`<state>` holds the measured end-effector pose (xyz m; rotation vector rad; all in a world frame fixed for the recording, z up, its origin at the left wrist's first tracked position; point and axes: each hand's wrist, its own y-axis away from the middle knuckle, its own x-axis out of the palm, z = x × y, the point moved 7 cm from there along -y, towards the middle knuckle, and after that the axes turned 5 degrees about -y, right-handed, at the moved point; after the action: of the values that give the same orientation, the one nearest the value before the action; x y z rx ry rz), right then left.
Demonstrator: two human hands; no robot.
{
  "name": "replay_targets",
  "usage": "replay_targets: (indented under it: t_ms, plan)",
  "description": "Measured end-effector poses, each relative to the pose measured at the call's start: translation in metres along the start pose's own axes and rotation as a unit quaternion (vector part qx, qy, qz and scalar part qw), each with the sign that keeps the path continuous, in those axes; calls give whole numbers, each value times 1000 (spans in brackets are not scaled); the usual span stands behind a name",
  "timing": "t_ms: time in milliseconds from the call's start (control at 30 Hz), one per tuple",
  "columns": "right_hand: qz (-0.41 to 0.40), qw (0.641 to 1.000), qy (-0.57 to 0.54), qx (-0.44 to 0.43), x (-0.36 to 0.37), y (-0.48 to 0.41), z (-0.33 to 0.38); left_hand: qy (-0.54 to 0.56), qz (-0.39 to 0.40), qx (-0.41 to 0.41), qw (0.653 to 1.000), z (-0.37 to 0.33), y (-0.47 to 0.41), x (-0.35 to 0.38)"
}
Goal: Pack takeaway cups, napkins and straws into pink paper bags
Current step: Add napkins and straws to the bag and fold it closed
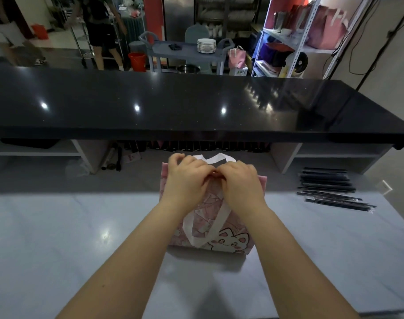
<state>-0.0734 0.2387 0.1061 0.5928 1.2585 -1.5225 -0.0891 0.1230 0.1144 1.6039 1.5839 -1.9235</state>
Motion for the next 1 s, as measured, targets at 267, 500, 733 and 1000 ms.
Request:
replay_targets:
  t_ms: [267, 500, 733, 1000]
  plan:
    - [1, 1000, -11, -10, -6, 8, -14, -14, 5, -19, 1000, 8, 6, 4]
    - [-20, 999, -6, -24, -14, 14, -22, -16, -8, -29, 999, 21, 13, -5]
    - [-16, 999, -30, -33, -24, 26, -42, -10, 12, -50, 999, 56, 28, -15]
    - [-60, 993, -98, 2, -21, 26, -58, 12, 13, -59, 998, 60, 30, -12]
